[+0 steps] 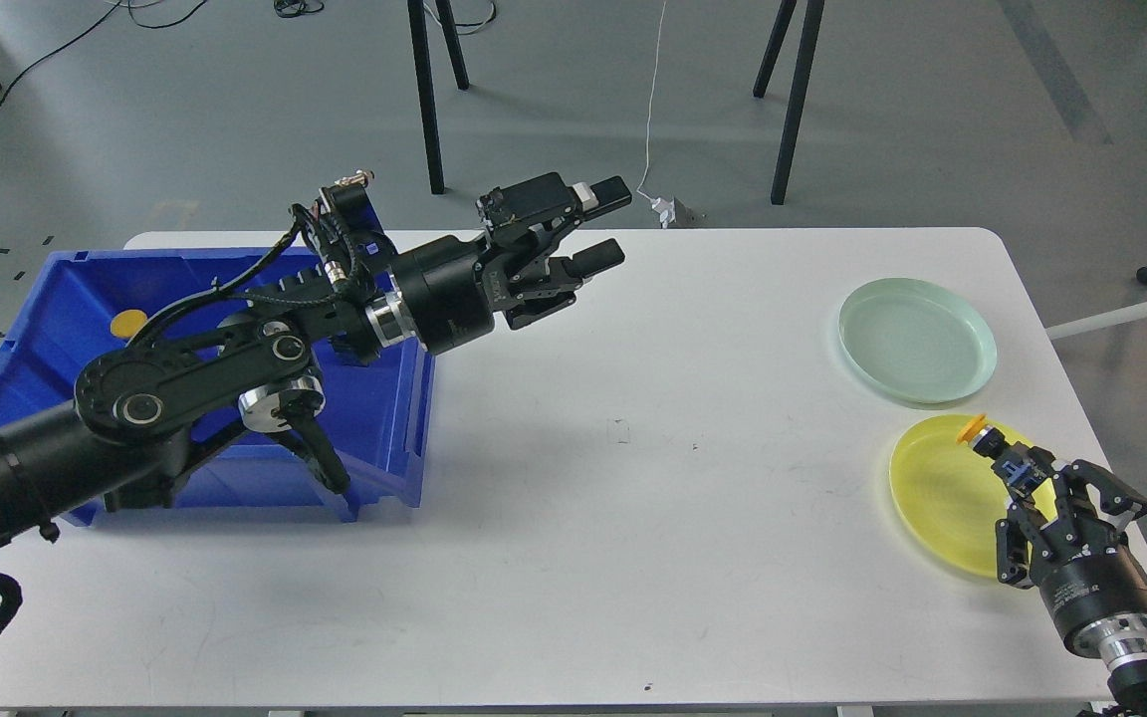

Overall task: Pass button and place on color plate
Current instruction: 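Carry the yellow button with the right gripper over the yellow plate, then lower the yellow button onto the yellow plate and open the right gripper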

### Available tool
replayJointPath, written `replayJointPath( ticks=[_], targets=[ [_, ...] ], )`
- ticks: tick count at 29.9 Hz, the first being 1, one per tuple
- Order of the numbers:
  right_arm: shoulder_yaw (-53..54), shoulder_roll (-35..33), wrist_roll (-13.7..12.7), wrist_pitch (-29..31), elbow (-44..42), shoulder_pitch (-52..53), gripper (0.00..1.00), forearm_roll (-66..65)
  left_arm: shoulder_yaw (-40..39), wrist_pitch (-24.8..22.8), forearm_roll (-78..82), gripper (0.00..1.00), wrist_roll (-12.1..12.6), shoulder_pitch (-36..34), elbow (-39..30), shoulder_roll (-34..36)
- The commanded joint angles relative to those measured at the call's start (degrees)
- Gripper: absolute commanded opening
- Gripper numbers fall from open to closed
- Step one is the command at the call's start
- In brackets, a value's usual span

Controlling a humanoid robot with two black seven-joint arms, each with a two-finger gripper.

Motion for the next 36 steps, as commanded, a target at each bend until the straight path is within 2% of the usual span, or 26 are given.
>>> replayJointPath(
  ticks=[1, 5, 11, 21, 24, 28, 30, 36],
  targets=[
    [-0.8, 2.0, -0.7, 0.1, -1.7, 0.5, 0.01, 5.7, -0.1, 0.0, 0.0, 0.8, 0.0, 0.1, 0.0, 0.0],
    [-0.8, 3.5, -0.8, 0.6, -1.4, 0.8, 0.01, 11.8, -0.1, 0.0, -0.3, 0.8, 0.0, 0.1, 0.0, 0.0],
    [-0.7, 5.1, -1.8, 7.1, -1.7, 1.1, 0.01, 22.9, 0.0, 0.0, -0.4, 0.8, 0.0, 0.1, 0.1, 0.0],
    [-0.6, 5.3, -1.9, 14.9, -2.0, 0.9, 0.01, 32.3, 0.0, 0.0, -0.3, 0.8, 0.0, 0.1, 0.1, 0.0],
    [-0.7, 5.4, -2.0, 15.4, -2.4, 1.0, 0.03, 34.0, 0.0, 0.0, -0.4, 0.8, 0.0, 0.1, 0.1, 0.0],
    [-0.7, 8.3, -4.3, 15.4, -5.8, 1.1, 0.03, 35.7, 0.0, 0.0, -0.4, 0.8, 0.0, 0.0, 0.1, 0.0],
    [-0.6, 9.4, -5.1, 15.4, -6.6, 1.2, 0.06, 36.6, 0.0, 0.0, -0.4, 0.8, 0.0, 0.0, 0.1, 0.0],
    [-0.6, 9.7, -5.2, 15.6, -6.7, 1.1, 0.21, 37.1, 0.0, 0.0, -0.4, 0.8, 0.0, 0.0, 0.1, 0.0]
  ],
)
